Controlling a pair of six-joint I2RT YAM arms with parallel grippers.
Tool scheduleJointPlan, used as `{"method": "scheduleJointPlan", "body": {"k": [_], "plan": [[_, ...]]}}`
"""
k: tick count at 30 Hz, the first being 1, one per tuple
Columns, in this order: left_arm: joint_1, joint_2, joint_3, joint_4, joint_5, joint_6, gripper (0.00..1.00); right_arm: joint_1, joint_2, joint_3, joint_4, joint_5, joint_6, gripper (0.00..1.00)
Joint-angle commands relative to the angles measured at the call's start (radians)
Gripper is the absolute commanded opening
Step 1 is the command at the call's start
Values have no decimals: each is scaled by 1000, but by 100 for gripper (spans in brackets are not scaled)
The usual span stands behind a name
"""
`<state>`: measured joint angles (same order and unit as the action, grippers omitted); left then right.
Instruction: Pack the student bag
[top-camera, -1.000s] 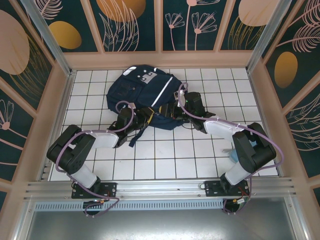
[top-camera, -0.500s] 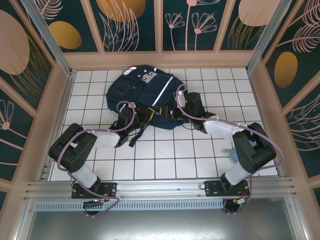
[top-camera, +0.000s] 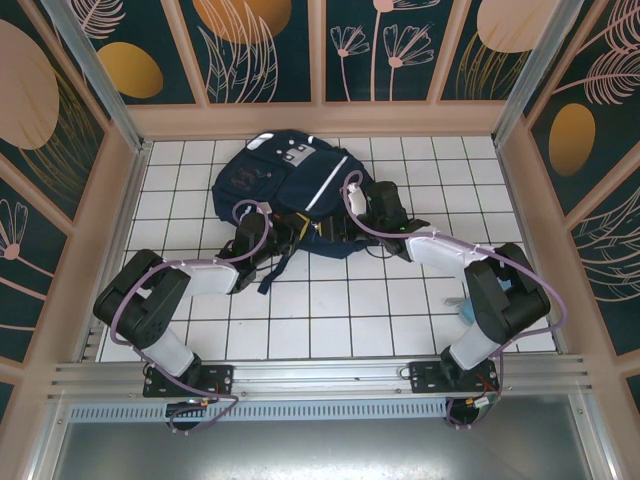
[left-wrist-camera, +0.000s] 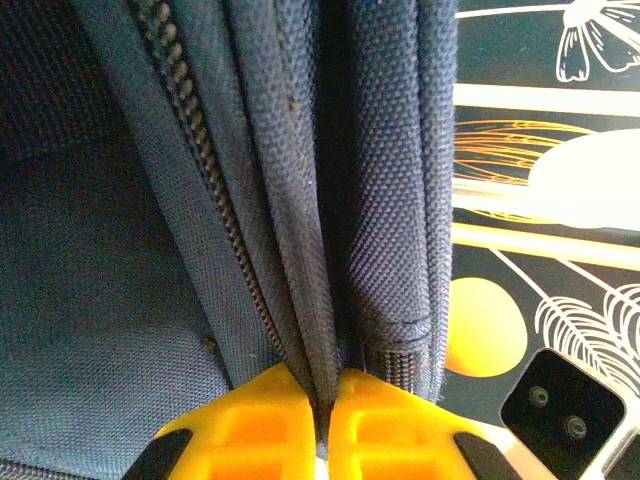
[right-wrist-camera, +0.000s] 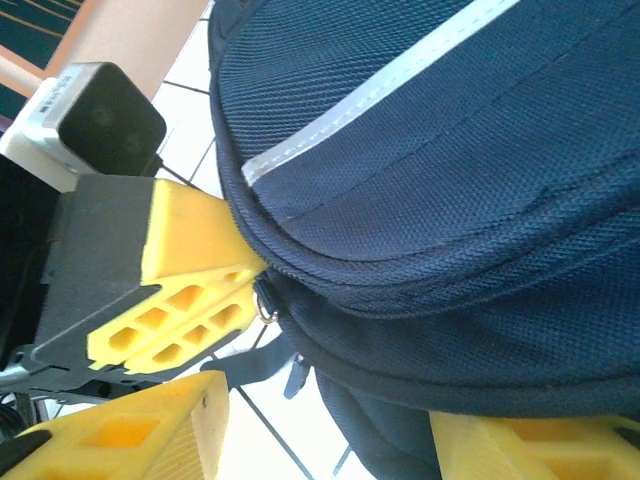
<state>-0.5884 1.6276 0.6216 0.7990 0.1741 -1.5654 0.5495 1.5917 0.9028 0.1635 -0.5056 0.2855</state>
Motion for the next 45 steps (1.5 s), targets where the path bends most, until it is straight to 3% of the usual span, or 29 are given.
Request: {"method": "scheduleJointPlan", "body": {"k": [1,11,16,29,41,45], "plan": [[-1,-30,50,54,20,8,8,14,-57,31,-73,88,8,53],[-2,-25,79,12,60,52,8,174,-117,-33,-88,333,384,34],[-2,-23,76,9,68,54,9,190,-65,-27,-45,373,487,34],[-2,-15,82,6,85,58,10,190,40,35,38,315,498,29],[-2,-18,81,9,87,56,10,191,126,115,-63,422,492,29],[-2,-18,79,8,86,58,9,192,133,123,-73,441,484,24]]}}
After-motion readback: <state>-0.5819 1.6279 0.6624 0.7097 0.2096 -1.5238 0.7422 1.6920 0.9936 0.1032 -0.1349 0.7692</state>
